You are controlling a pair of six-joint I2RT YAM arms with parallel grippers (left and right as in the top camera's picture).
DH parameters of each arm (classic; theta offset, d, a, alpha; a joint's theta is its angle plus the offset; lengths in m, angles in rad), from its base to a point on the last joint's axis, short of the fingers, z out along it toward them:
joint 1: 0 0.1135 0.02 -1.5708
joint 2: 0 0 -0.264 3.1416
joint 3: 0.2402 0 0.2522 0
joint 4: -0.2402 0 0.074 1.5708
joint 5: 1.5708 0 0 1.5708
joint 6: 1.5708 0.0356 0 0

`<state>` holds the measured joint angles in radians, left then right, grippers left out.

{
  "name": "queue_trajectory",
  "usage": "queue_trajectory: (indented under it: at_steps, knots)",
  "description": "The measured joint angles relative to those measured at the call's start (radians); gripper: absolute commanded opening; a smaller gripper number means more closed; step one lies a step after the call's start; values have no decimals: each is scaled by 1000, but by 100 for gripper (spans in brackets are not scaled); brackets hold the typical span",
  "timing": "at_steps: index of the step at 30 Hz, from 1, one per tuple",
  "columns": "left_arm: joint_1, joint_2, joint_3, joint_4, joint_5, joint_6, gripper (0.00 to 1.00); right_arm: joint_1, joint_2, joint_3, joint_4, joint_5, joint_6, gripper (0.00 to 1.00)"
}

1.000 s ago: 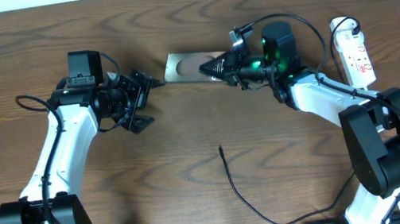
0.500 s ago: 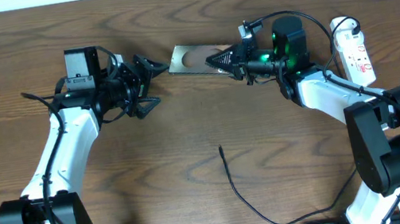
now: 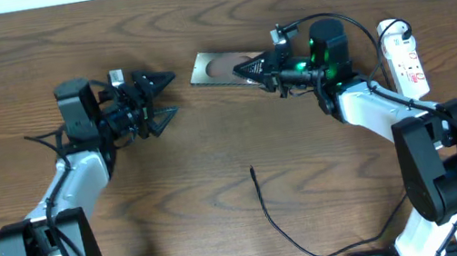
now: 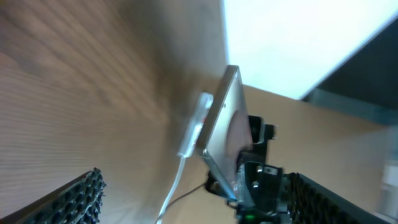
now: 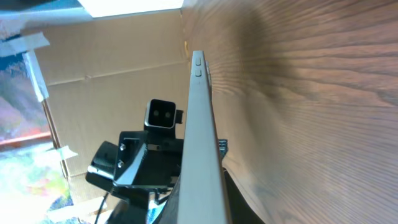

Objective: Plug charger to phone and switch on socket

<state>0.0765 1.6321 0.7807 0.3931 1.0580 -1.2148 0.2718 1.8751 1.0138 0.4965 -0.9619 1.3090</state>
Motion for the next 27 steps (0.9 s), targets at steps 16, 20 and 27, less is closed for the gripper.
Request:
queue_trajectory:
  at_steps: [16, 20, 27]
  knots:
    - [-1, -2, -236, 511, -98, -399, 91, 180, 0, 0, 86, 192, 254, 1]
    - [-1, -2, -236, 512, -122, -412, 91, 237, 0, 0, 86, 258, 338, 1]
    - [-1, -2, -236, 512, -155, -435, 91, 290, 0, 0, 85, 323, 397, 1]
